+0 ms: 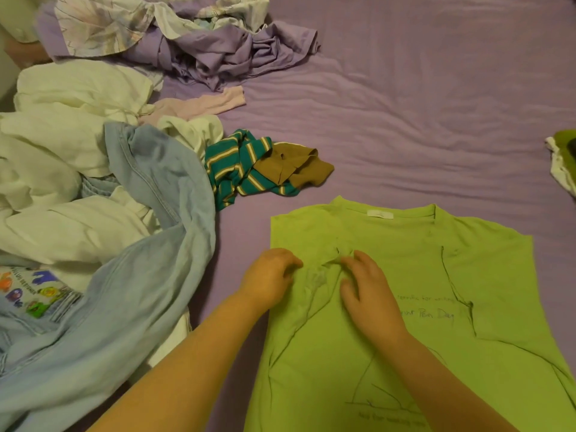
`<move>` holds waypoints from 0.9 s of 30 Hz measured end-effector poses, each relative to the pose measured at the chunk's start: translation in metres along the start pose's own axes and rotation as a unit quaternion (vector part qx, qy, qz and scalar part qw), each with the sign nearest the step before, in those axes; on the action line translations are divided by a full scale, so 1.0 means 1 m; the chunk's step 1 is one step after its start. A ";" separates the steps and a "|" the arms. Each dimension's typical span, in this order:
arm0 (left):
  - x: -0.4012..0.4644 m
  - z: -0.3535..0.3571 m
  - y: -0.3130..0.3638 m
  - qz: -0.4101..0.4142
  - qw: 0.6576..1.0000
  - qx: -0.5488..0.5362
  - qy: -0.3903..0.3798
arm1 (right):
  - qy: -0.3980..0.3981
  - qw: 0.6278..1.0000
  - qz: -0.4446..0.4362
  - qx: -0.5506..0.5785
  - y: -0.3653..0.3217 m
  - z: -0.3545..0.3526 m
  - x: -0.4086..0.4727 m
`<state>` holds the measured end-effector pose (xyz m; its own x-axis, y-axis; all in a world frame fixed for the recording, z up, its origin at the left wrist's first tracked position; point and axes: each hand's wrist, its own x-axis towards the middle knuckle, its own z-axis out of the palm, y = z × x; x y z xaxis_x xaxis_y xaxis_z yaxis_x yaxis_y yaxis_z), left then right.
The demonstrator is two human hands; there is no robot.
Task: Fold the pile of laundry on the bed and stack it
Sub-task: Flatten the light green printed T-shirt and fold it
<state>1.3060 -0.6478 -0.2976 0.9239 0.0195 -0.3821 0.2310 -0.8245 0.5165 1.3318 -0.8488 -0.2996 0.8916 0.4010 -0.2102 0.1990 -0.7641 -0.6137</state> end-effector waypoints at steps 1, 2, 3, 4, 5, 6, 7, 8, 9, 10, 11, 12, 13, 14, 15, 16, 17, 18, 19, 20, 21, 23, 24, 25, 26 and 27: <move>-0.001 0.005 -0.005 0.010 0.999 0.035 -0.022 | -0.003 1.000 -0.016 -0.012 -0.004 0.004 0.001; -0.003 0.009 -0.010 0.019 0.997 0.064 -0.036 | -0.007 0.999 -0.031 -0.016 -0.008 0.008 0.003; -0.005 0.012 -0.014 0.027 0.995 0.090 -0.045 | -0.014 0.999 -0.043 -0.015 -0.013 0.012 0.004; -0.008 0.015 -0.019 0.036 0.991 0.116 -0.050 | -0.024 0.999 -0.048 -0.011 -0.017 0.016 0.005; -0.011 0.018 -0.023 0.042 0.988 0.137 -0.053 | -0.034 0.998 -0.047 -0.006 -0.019 0.021 0.005; -0.015 0.021 -0.028 0.047 0.986 0.152 -0.054 | -0.042 0.998 -0.043 -0.003 -0.020 0.024 0.004; -0.017 0.024 -0.032 0.052 0.984 0.161 -0.054 | -0.045 0.998 -0.041 0.000 -0.021 0.027 0.004; -0.019 0.027 -0.035 0.055 0.983 0.169 -0.053 | -0.043 0.998 -0.040 0.006 -0.022 0.028 0.004; -0.020 0.029 -0.037 0.056 0.982 0.175 -0.051 | -0.034 0.999 -0.039 0.016 -0.022 0.027 0.003; -0.021 0.032 -0.039 0.058 0.981 0.180 -0.049 | -0.023 0.999 -0.039 0.026 -0.022 0.025 0.002; -0.021 0.034 -0.040 0.057 0.980 0.185 -0.048 | -0.010 0.999 -0.038 0.032 -0.022 0.023 -0.001; -0.021 0.035 -0.041 0.058 0.979 0.191 -0.048 | 0.007 0.999 -0.034 0.035 -0.021 0.020 -0.007; -0.021 0.036 -0.041 0.059 0.977 0.197 -0.046 | 0.027 0.999 -0.024 0.034 -0.018 0.016 -0.015; -0.021 0.037 -0.042 0.062 0.976 0.205 -0.045 | 0.049 0.998 -0.006 0.028 -0.015 0.013 -0.026; -0.021 0.038 -0.043 0.064 0.974 0.212 -0.044 | 0.070 0.997 0.019 0.017 -0.011 0.010 -0.039; -0.022 0.038 -0.043 0.066 0.972 0.219 -0.046 | 0.087 0.995 0.048 0.006 -0.006 0.009 -0.053; -0.021 0.037 -0.044 0.069 0.971 0.224 -0.051 | 0.100 0.992 0.074 -0.005 0.000 0.009 -0.065; -0.021 0.036 -0.044 0.071 0.969 0.229 -0.057 | 0.108 0.990 0.091 -0.017 0.003 0.010 -0.075; -0.020 0.034 -0.043 0.072 0.967 0.236 -0.064 | 0.110 0.989 0.095 -0.035 0.006 0.011 -0.081; -0.021 0.032 -0.042 0.071 0.965 0.245 -0.070 | 0.107 0.990 0.074 -0.061 0.009 0.014 -0.084; -0.021 0.031 -0.040 0.066 0.963 0.250 -0.074 | 0.094 0.991 0.020 -0.089 0.010 0.016 -0.084; -0.026 0.030 -0.034 0.045 0.968 0.237 -0.073 | 0.002 0.982 -0.080 -0.171 0.007 0.019 -0.082; -0.031 0.030 -0.030 0.027 0.974 0.216 -0.064 | -0.057 0.971 -0.097 -0.210 0.007 0.020 -0.081; -0.037 0.032 -0.027 0.008 0.981 0.187 -0.048 | -0.107 0.965 -0.080 -0.228 0.008 0.021 -0.081; -0.045 0.035 -0.024 -0.010 0.988 0.153 -0.022 | -0.130 0.961 -0.051 -0.237 0.011 0.024 -0.083; -0.053 0.038 -0.022 -0.024 0.993 0.113 0.011 | -0.136 0.961 -0.028 -0.241 0.015 0.028 -0.087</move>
<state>1.2405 -0.6525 -0.3181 0.9205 0.0727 -0.3840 0.2035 -0.9281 0.3119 1.2459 -0.8808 -0.3114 0.7484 0.5146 -0.4184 0.4664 -0.8569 -0.2197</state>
